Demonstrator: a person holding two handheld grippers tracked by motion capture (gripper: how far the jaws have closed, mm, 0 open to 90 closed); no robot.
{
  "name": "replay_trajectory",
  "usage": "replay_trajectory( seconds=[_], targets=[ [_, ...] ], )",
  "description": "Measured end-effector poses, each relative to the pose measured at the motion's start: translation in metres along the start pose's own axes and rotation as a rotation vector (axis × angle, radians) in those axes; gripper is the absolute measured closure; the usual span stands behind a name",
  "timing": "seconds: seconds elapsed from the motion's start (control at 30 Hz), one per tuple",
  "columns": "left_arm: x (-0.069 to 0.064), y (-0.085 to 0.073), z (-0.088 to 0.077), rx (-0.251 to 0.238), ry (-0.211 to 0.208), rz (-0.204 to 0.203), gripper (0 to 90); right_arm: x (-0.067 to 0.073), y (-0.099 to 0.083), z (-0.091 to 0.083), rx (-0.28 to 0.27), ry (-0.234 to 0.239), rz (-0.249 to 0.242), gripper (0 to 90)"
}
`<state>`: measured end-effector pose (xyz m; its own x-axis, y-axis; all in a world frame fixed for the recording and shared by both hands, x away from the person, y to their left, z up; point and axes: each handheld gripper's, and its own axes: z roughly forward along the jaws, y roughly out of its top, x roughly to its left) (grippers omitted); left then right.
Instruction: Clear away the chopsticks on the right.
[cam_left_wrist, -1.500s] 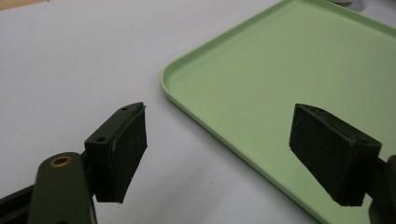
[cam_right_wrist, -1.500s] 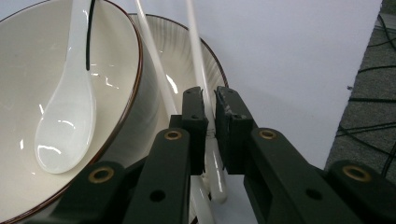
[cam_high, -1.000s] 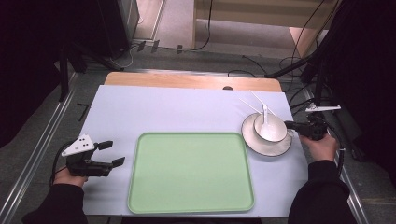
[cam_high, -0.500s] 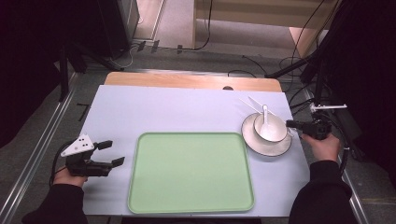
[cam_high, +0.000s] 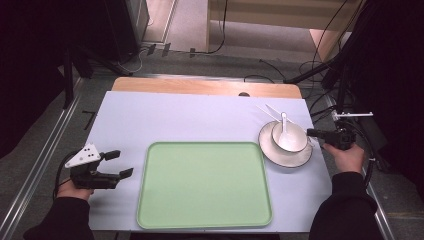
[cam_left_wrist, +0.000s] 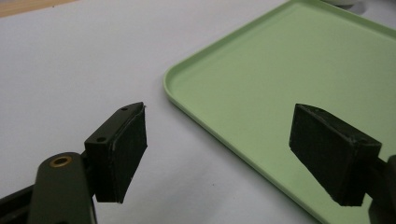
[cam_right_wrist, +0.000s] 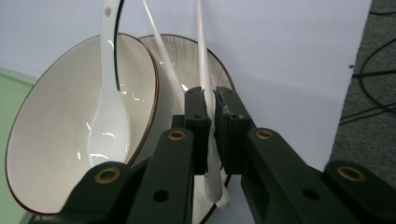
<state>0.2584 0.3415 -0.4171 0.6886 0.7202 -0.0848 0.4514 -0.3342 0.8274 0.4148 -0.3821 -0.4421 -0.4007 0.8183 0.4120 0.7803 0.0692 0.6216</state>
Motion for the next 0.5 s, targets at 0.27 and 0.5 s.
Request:
replay_trajectory(
  seconds=[0.27, 0.5],
  targets=[
    [0.0, 0.0, 0.0, 0.002, 0.001, 0.003, 19.0, 0.0, 0.001, -0.01, -0.046, 0.032, 0.038, 85.4],
    [0.0, 0.001, 0.0, 0.001, 0.003, 0.005, 19.0, 0.009, 0.005, -0.021, -0.08, 0.013, 0.026, 85.4]
  ],
)
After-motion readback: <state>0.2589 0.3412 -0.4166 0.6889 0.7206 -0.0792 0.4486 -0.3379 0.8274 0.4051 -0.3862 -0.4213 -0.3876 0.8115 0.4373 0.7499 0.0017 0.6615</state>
